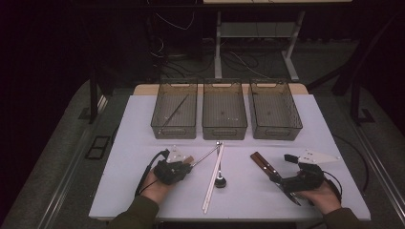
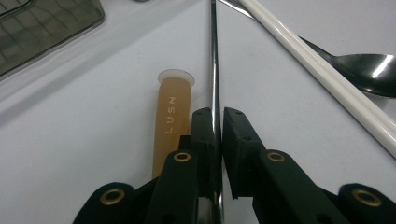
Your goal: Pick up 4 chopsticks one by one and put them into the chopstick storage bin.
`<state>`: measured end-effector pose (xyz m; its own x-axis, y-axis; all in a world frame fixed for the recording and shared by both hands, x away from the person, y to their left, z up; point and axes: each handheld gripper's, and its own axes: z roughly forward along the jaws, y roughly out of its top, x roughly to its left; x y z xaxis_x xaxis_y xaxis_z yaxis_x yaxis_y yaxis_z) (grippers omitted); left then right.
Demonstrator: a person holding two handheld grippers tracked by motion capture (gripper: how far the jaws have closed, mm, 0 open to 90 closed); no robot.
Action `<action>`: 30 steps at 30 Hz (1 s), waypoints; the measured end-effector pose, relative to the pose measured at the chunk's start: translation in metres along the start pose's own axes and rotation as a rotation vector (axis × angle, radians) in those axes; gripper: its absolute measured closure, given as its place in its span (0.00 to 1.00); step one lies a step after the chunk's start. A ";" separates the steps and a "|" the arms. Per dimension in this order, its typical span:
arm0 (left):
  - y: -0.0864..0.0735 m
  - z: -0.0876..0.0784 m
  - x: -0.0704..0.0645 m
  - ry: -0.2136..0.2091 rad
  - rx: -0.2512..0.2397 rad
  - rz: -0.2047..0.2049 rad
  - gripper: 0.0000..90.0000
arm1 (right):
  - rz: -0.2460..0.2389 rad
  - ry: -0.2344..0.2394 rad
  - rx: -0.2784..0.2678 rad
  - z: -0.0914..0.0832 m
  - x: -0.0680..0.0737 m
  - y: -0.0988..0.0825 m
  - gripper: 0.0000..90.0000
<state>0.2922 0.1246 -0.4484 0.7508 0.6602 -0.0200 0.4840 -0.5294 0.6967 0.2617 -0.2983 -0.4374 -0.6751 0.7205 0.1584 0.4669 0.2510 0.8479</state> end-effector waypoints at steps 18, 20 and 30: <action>0.003 0.001 0.000 0.000 0.011 -0.070 0.94 | 0.000 0.007 -0.006 0.000 0.000 0.000 0.02; 0.004 0.000 -0.001 -0.007 0.008 -0.071 0.94 | 0.002 0.007 -0.006 -0.001 0.000 0.000 0.02; 0.008 -0.009 -0.003 -0.015 -0.021 -0.058 0.94 | 0.006 0.009 -0.015 -0.001 0.000 0.000 0.02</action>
<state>0.2897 0.1231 -0.4367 0.7286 0.6812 -0.0711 0.5171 -0.4791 0.7093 0.2612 -0.2992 -0.4363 -0.6770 0.7165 0.1682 0.4626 0.2365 0.8544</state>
